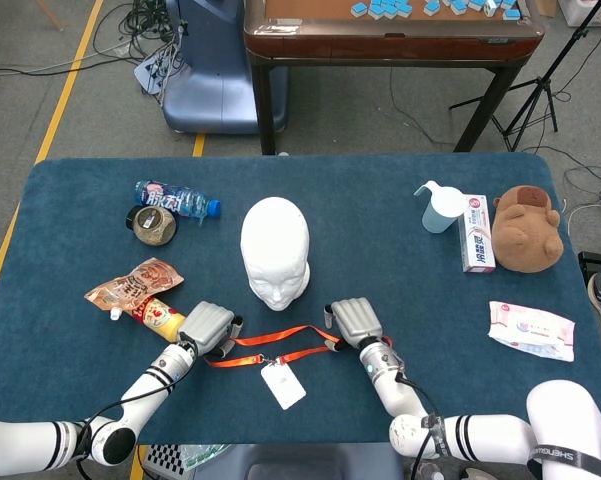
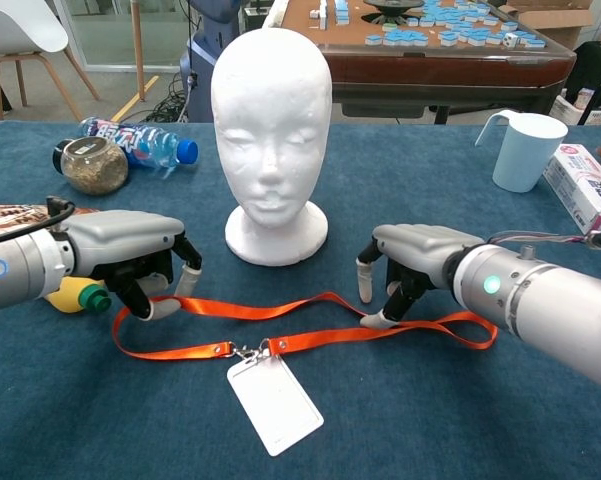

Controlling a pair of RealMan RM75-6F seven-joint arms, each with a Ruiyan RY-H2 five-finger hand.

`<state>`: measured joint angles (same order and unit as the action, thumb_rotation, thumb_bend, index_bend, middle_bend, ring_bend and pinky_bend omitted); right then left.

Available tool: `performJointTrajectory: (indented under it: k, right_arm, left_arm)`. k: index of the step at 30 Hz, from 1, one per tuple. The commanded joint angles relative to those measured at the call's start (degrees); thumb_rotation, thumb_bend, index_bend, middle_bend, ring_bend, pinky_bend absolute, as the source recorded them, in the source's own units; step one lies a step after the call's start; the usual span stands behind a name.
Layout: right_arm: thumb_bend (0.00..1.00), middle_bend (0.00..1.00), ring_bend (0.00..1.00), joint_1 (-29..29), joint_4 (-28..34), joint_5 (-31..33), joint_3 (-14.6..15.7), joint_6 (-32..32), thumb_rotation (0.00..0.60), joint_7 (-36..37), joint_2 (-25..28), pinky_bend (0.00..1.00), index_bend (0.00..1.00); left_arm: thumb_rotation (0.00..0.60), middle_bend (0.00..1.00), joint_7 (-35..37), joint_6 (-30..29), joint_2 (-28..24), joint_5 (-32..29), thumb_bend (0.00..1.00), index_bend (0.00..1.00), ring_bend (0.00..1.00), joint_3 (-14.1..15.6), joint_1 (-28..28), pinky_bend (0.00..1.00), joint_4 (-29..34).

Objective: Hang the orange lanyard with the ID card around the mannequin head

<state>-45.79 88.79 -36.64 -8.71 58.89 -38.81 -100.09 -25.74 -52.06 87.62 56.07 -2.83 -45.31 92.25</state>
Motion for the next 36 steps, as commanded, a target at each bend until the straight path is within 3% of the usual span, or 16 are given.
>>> performJointTrajectory:
  k: [1, 13, 18, 26, 31, 36]
  right_arm:
    - [0.26, 1.00, 1.00, 0.09, -0.08, 0.12, 0.01, 0.11, 0.600, 0.22, 0.02, 1.00, 0.53]
    - [0.29, 1.00, 1.00, 0.01, -0.60, 0.44, 0.19, -0.10, 0.600, 0.69, -0.11, 1.00, 0.57]
    - [0.41, 1.00, 1.00, -0.06, -0.91, 0.83, 0.21, -0.46, 0.600, 0.90, -0.19, 1.00, 0.58]
    - [0.42, 1.00, 1.00, -0.08, -0.74, 1.24, 0.29, -0.62, 0.600, 1.07, 0.10, 1.00, 0.60]
    - [0.42, 1.00, 1.00, 1.08, 3.26, -2.13, 0.64, 0.34, 0.600, 3.03, 3.03, 1.00, 0.60]
    - [0.42, 1.00, 1.00, 4.35, 11.88, -10.34, 1.49, 3.09, 0.600, 7.86, 10.13, 1.00, 0.60]
  left_arm:
    - [0.600, 0.92, 0.02, 0.07, 0.04, 0.04, 0.39, 0.59, 0.94, 0.00, -0.01, 0.97, -0.02]
    - [0.600, 0.92, -0.13, 0.36, 0.28, -0.07, 0.39, 0.59, 0.94, -0.05, -0.12, 0.97, -0.19]
    - [0.600, 0.92, -0.03, 0.41, 0.30, -0.01, 0.39, 0.59, 0.94, -0.04, -0.08, 0.97, -0.34]
    - [0.600, 0.92, 0.18, 0.54, 0.36, 0.02, 0.39, 0.59, 0.94, 0.05, 0.02, 0.97, -0.55]
    - [0.600, 0.92, 1.50, -1.10, -1.49, 1.75, 0.39, 0.59, 0.94, -0.17, 1.00, 0.97, 1.62]
    - [0.600, 0.92, 5.49, -4.15, -6.15, 6.14, 0.39, 0.59, 0.94, -0.80, 3.09, 0.97, 6.64]
